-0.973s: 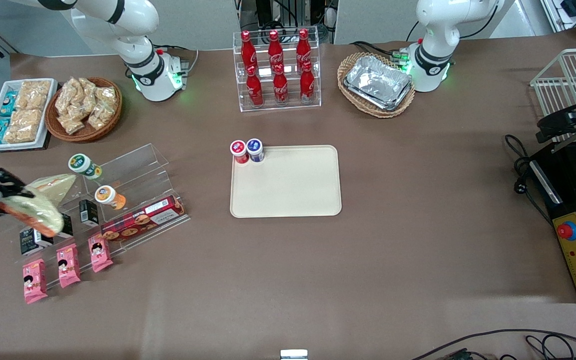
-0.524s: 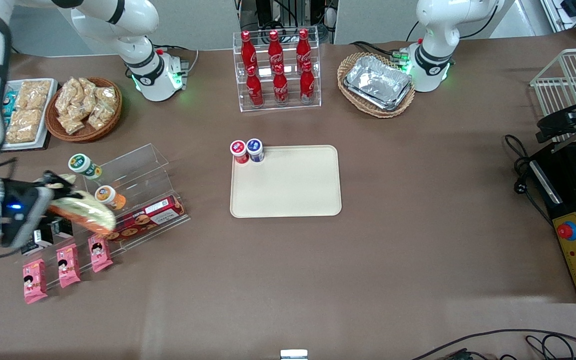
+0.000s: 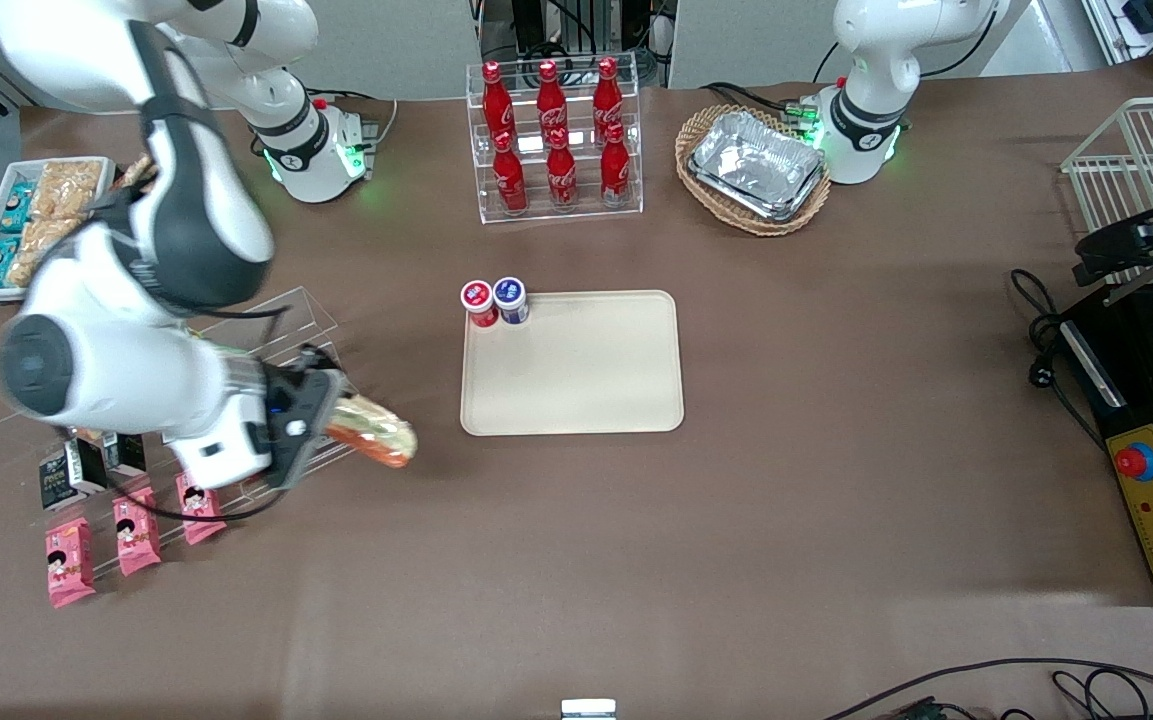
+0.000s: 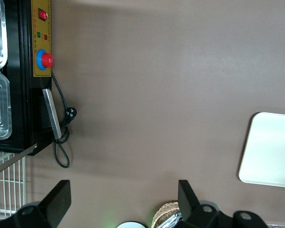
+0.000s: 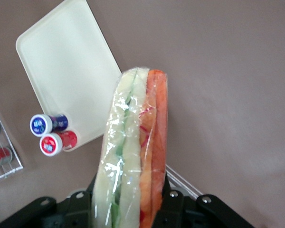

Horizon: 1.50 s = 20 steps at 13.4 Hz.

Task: Place sandwich on tray
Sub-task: 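Carry the held sandwich over the cream tray with the right gripper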

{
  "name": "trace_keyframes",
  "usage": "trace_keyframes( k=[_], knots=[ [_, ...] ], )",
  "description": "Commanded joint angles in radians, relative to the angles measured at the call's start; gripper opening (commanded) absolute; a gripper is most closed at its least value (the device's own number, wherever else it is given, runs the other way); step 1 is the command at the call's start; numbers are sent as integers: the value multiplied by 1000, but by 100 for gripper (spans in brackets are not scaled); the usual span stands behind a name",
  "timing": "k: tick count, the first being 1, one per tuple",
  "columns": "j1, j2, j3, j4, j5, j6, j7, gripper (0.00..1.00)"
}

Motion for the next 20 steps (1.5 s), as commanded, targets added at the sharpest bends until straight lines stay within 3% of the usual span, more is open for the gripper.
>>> trace_keyframes(
  k=[1,8,13,20],
  knots=[
    [116,10,-7,3,-39,51,88,49],
    [391,79,-7,-28,-182,198,109,49],
    [451,142,-7,-126,-222,396,99,49],
    [498,216,-7,-149,-286,461,106,50]
  ],
)
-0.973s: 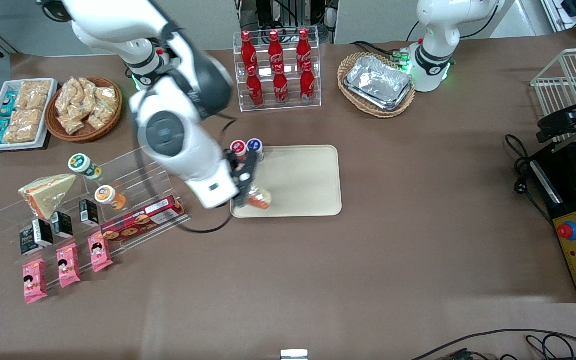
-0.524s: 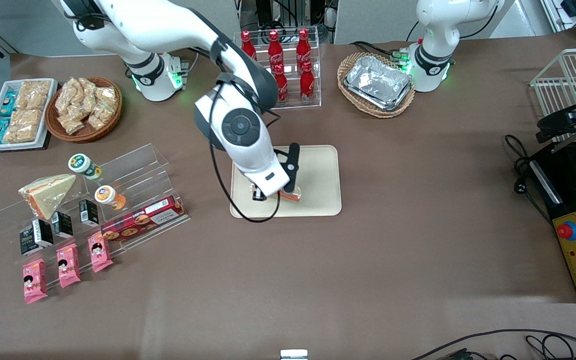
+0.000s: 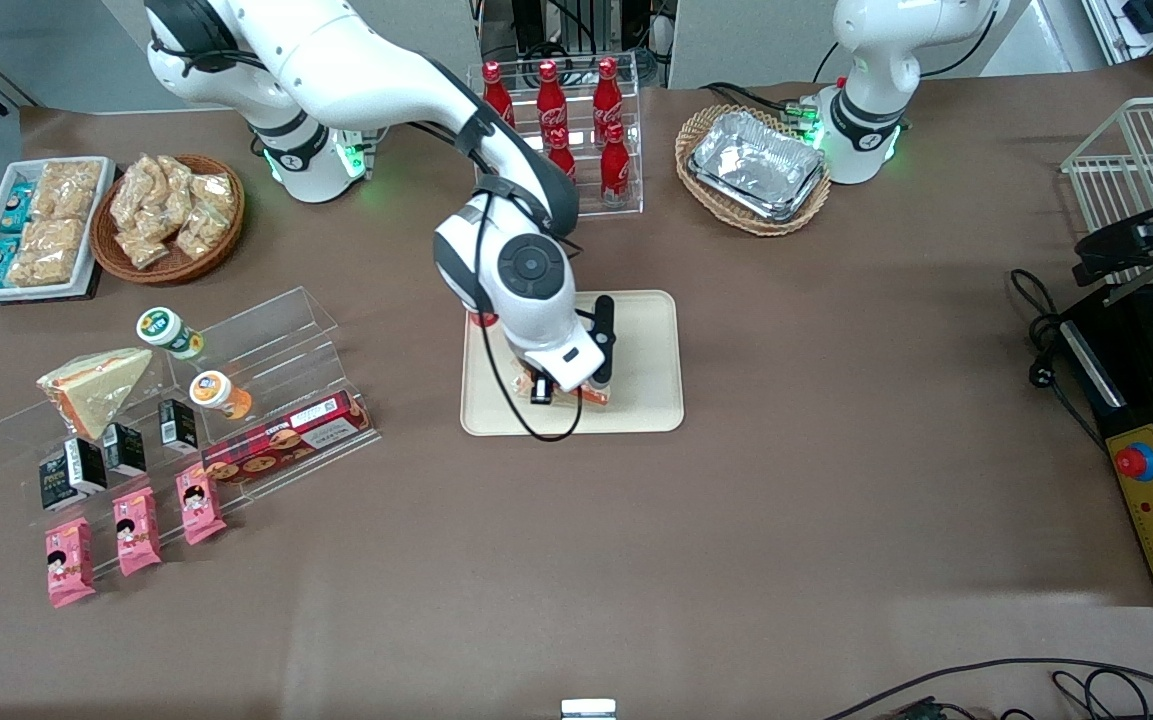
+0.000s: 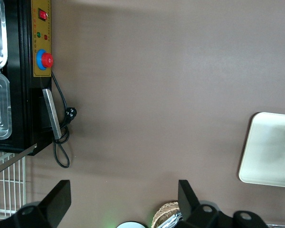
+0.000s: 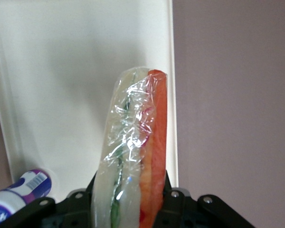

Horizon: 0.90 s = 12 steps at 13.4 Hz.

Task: Place sandwich on tray
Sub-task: 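Carry the held sandwich over the cream tray with the right gripper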

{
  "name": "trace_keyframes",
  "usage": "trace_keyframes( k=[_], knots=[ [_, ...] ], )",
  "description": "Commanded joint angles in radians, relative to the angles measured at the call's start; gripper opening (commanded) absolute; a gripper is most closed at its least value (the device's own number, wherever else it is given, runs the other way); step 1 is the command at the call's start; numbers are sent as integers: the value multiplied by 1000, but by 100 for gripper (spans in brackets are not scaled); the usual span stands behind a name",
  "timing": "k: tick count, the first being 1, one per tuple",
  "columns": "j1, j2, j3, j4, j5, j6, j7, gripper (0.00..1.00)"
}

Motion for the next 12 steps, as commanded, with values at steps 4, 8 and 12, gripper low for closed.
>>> trace_keyframes(
  k=[4,8,12],
  knots=[
    [31,68,-7,-9,-27,101,1,50],
    [31,76,-10,-83,-27,204,1,51],
    [31,85,-10,-81,-26,213,5,100]
  ],
)
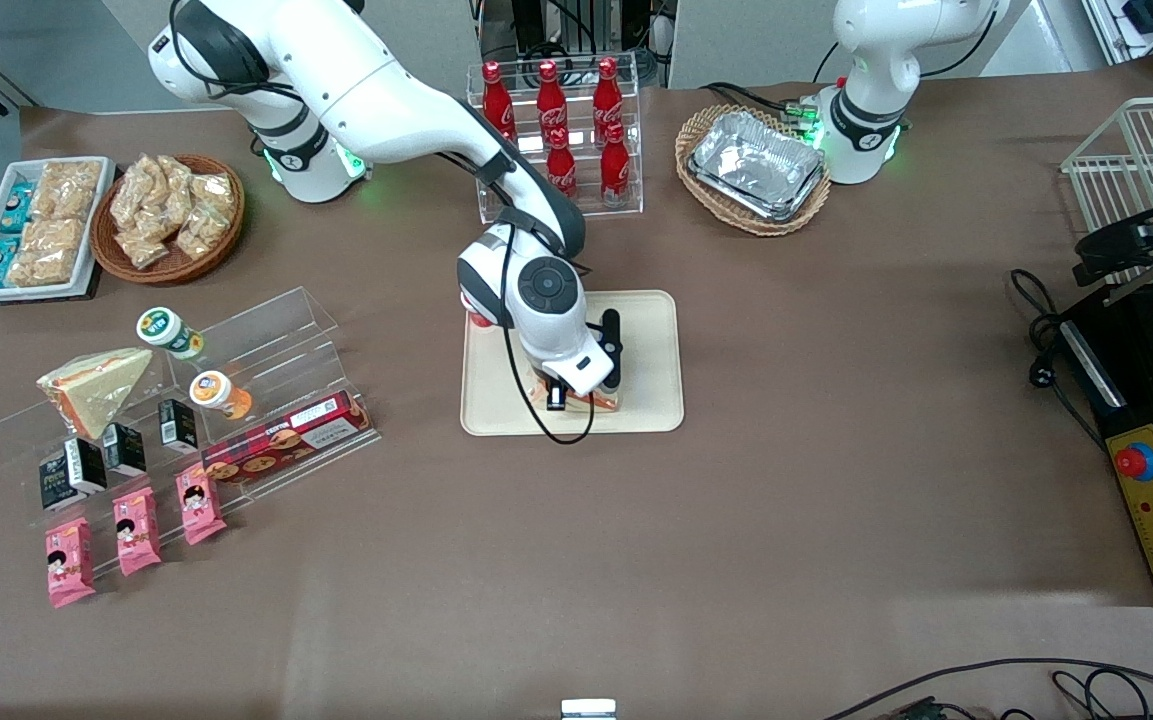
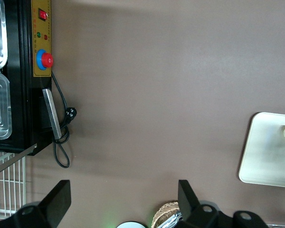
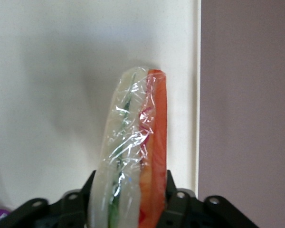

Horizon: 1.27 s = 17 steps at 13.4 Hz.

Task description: Place sandwich on tray

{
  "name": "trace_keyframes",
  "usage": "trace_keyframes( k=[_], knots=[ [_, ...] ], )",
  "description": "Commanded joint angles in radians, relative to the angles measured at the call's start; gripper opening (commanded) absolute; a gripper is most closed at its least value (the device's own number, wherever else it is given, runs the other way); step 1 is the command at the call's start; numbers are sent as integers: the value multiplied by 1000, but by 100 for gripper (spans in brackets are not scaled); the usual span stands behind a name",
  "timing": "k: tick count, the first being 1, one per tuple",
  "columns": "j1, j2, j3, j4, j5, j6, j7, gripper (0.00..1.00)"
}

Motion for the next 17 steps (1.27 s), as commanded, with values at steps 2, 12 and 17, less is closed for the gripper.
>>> trace_keyframes(
  k=[2,12,17],
  knots=[
    [3,-12,-8,-1,-11,17,9,100],
    [-253,-342,-8,10,119,-328,214,100],
    [-425,-491,-10,11,118,-479,343,100]
  ],
)
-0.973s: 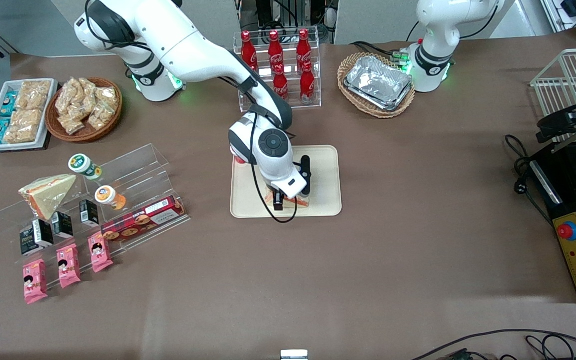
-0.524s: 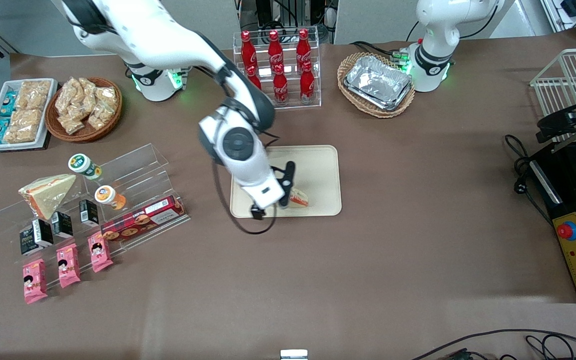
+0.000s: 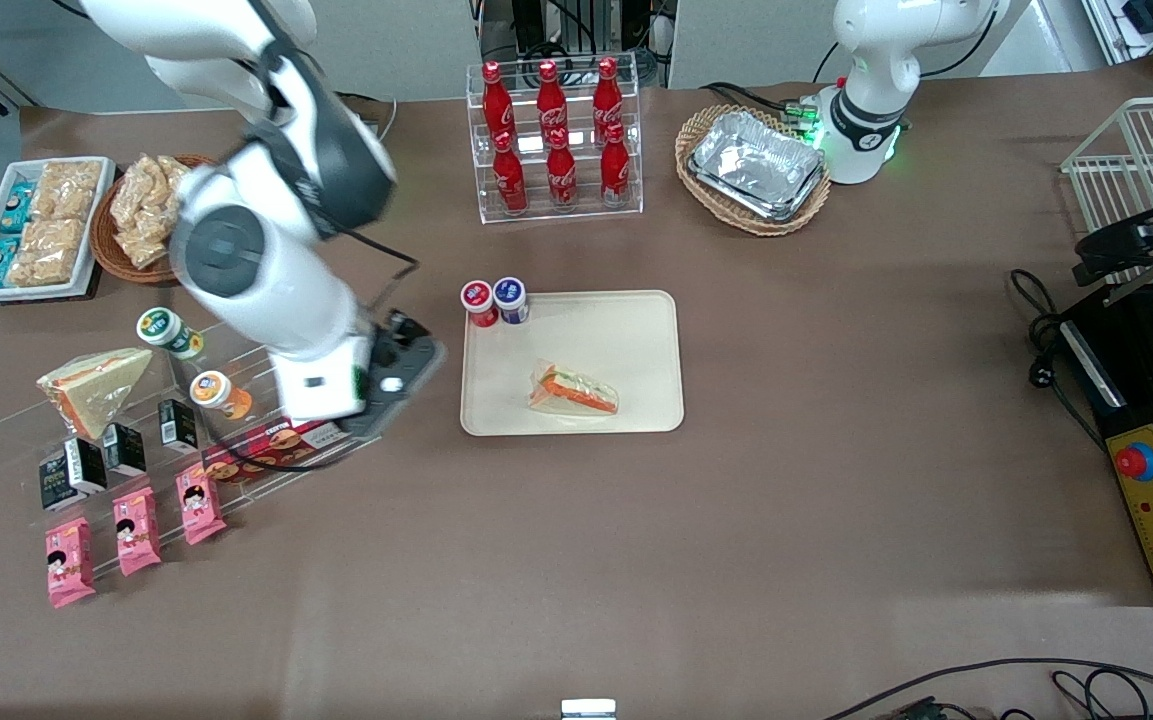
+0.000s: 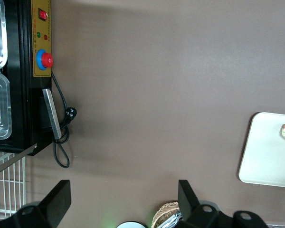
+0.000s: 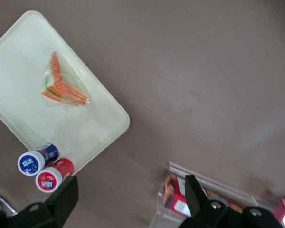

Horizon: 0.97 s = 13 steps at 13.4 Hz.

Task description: Place sandwich on tray

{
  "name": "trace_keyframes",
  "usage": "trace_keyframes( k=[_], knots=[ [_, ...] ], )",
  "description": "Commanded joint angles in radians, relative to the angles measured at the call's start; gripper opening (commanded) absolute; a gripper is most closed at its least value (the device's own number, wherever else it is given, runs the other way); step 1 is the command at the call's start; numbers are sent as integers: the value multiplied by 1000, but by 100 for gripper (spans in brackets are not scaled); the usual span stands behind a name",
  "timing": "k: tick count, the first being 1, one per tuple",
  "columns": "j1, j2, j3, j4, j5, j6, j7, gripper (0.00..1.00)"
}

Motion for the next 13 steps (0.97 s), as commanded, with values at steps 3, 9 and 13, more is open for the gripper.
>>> trace_keyframes(
  k=[3,9,13],
  knots=[
    [-220,-132,11,-23,15,-86,33,100],
    [-313,-148,-128,72,0,-245,30,100],
    [-311,-167,-177,72,-23,-270,30,100]
  ],
)
